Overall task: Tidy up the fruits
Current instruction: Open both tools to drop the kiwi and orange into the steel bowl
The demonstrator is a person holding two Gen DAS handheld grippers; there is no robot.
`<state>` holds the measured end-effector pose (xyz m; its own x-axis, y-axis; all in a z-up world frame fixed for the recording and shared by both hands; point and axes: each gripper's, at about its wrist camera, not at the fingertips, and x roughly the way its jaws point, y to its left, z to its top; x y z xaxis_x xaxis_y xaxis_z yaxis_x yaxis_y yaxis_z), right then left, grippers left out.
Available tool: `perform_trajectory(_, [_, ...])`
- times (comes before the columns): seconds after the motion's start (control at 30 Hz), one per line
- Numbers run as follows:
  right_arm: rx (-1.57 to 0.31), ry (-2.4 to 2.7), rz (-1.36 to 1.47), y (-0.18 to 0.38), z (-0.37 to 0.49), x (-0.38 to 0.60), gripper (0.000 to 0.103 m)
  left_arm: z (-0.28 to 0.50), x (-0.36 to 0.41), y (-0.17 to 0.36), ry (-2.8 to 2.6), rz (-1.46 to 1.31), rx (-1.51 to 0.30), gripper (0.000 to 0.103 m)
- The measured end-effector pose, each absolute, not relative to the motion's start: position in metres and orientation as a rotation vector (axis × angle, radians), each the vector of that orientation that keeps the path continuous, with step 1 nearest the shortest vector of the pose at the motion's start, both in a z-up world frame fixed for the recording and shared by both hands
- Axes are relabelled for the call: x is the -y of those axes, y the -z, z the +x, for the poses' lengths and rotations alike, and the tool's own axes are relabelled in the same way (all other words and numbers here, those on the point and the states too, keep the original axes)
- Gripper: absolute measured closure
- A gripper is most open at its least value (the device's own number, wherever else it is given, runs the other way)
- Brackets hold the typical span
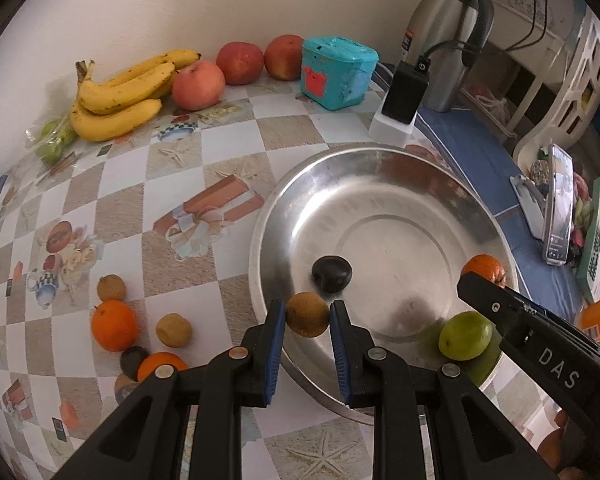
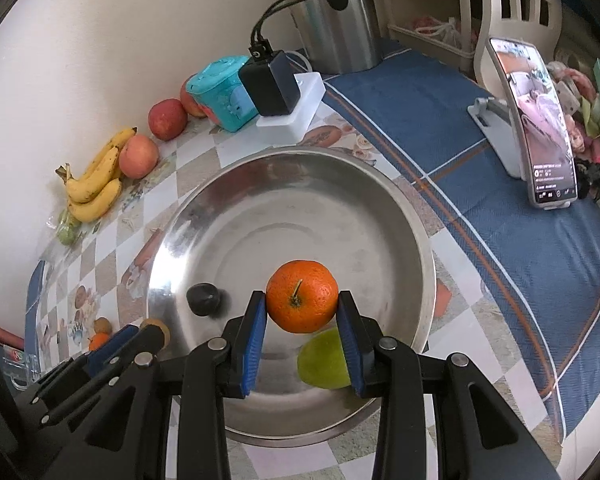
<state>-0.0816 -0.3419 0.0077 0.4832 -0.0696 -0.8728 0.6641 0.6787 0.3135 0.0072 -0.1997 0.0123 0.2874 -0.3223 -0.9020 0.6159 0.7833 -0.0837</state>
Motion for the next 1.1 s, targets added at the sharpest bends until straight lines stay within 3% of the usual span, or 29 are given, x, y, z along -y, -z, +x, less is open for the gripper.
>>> perform_trajectory(1.1, [-1.052, 0.472, 0.609, 0.000, -0.066, 0.328, 0.064, 0.002, 0.206, 0.005, 0.647, 0.332, -1.151, 0.076])
